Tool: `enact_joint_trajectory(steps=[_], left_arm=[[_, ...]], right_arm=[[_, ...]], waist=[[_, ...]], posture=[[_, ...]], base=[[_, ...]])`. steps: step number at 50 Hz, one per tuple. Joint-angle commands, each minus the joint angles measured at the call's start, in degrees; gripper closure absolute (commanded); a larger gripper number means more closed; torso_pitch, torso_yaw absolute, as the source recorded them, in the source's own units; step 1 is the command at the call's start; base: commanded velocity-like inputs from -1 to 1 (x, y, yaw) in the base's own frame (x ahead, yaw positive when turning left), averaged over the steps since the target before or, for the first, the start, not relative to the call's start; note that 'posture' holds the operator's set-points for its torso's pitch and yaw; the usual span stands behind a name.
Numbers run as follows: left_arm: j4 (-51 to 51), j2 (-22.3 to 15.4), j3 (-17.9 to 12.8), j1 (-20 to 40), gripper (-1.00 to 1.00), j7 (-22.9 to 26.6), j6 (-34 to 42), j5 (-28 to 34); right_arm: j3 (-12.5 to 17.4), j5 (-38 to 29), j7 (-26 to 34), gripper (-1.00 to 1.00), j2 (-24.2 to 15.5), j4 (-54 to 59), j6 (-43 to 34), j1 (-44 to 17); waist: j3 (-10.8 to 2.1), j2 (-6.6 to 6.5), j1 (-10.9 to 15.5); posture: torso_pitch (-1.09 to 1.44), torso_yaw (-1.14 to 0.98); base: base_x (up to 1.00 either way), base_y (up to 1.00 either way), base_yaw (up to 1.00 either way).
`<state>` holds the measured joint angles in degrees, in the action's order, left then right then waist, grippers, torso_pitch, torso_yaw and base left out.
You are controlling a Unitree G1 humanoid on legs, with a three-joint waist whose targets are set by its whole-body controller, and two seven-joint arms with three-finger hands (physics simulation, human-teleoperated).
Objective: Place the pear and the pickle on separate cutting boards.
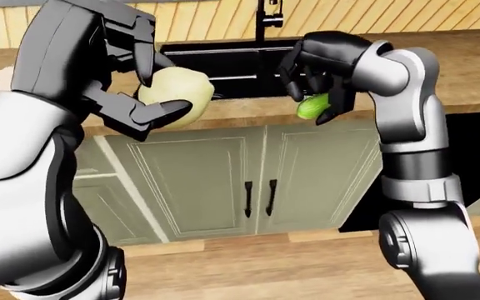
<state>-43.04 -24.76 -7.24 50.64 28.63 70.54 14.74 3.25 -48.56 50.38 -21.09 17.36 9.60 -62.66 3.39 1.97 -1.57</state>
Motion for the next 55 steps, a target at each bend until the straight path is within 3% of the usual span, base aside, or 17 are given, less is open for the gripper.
enact_joint_trajectory(steps=[1,3,6,9,11,20,22,23,26,28,31,32,42,48,51,54,55], left_arm=[[-0.57,-1.09,-1.59,2.39,1.00,-1.06,-1.49,0.90],[-0.57,-1.17,-1.56,2.54,1.00,-1.04,-1.36,0.90],[-0.65,-1.22,-1.52,2.67,1.00,-1.00,-1.15,0.91],[-0.54,-1.40,-1.55,2.93,1.00,-0.89,-0.99,0.88],[-0.39,-1.29,-1.67,2.59,1.00,-0.95,-1.45,0.85],[-0.18,-1.47,-1.72,2.89,1.00,-0.94,-1.49,0.76],[-0.04,-1.58,-1.69,3.24,1.00,-0.90,-1.29,0.75],[0.00,-1.61,-1.67,3.32,1.00,-0.89,-1.28,0.73],[-0.03,-1.60,-1.67,3.37,1.00,-0.90,-1.22,0.72],[-0.12,-1.65,-1.77,3.29,1.00,-0.89,-1.24,0.72],[-0.22,-1.95,-2.03,3.60,1.00,-0.77,-0.87,0.61],[-0.30,-2.01,-2.03,3.67,1.00,-0.75,-0.72,0.58],[-0.33,-1.85,-1.93,3.31,1.00,-1.12,-1.00,0.32],[-0.52,-1.73,-1.81,3.08,1.00,-1.26,-0.96,0.27],[-0.55,-1.88,-1.74,3.43,1.00,-1.18,-0.64,0.27],[-0.39,-1.99,-1.78,3.64,1.00,-1.14,-0.64,0.25],[-0.32,-2.04,-1.75,3.80,1.00,-1.12,-0.58,0.25]], right_arm=[[0.25,0.47,-0.83,1.00,-0.12,-1.80,0.17,-2.96],[0.30,0.53,-0.78,1.00,-0.20,-1.90,0.17,-2.97],[0.26,0.59,-0.75,1.00,-0.18,-1.98,0.20,-2.89],[0.22,0.58,-0.95,1.00,-0.13,-1.79,0.24,-2.84],[0.17,0.56,-1.21,1.00,-0.14,-1.43,0.47,-2.88],[0.18,0.59,-1.02,1.00,-0.05,-1.74,0.28,-2.75],[0.18,0.60,-1.08,1.00,-0.10,-1.45,0.35,-3.01],[0.17,0.60,-1.22,1.00,-0.14,-1.25,0.50,-3.07],[0.17,0.60,-1.36,1.00,-0.13,-1.21,0.62,-2.98],[0.20,0.68,-1.26,1.00,-0.14,-1.35,0.65,-2.88],[0.23,0.86,-0.80,1.00,-0.04,-1.88,0.37,-2.85],[0.22,0.87,-0.72,1.00,-0.02,-2.00,0.29,-2.86],[0.20,0.85,-1.09,1.00,0.01,-2.15,0.37,-2.60],[0.15,0.79,-1.33,1.00,-0.02,-1.89,0.82,-2.42],[0.17,0.89,-1.30,1.00,0.03,-1.87,0.88,-2.45],[0.20,1.14,-0.86,1.00,0.13,-2.22,0.73,-2.32],[0.17,1.12,-1.02,1.00,0.09,-2.04,0.89,-2.41]], waist=[[-2.38,0.66,0.72],[-2.60,0.81,0.94],[-0.97,-1.90,0.79],[-3.45,-8.87,0.33],[-0.96,-6.79,0.98],[-0.49,-1.75,1.18],[-2.02,1.91,0.67],[-0.76,-0.47,0.48],[-2.80,0.92,0.95],[-1.98,-0.02,1.17],[-1.31,-4.45,0.97],[-2.52,-8.66,1.38],[-0.05,-2.57,1.66],[-1.97,0.58,1.09],[-2.39,0.47,1.15],[-0.69,-2.92,1.06],[-1.24,-5.36,1.58]], posture=[[0.00,0.00],[0.00,0.00],[0.00,0.00],[0.00,0.00],[0.00,0.00],[0.00,0.00],[0.00,0.00],[0.00,0.00],[0.00,0.00],[0.00,0.00],[0.00,0.00],[0.00,0.00],[0.00,0.00],[0.00,0.00],[0.00,0.00],[0.00,0.00],[0.00,0.00]], base=[[0.00,0.91,0.00],[0.00,0.90,0.00],[0.00,0.91,0.00],[0.00,0.91,0.00],[0.00,0.91,0.00],[0.00,0.91,0.00],[0.00,0.91,0.00],[0.00,0.91,0.00],[0.00,0.91,0.00],[0.00,0.89,0.00],[0.00,0.91,0.00],[0.00,0.91,0.00],[0.00,0.92,0.00],[0.00,0.92,0.00],[0.00,0.92,0.00],[-0.04,0.94,0.00],[-0.29,1.00,0.00]])
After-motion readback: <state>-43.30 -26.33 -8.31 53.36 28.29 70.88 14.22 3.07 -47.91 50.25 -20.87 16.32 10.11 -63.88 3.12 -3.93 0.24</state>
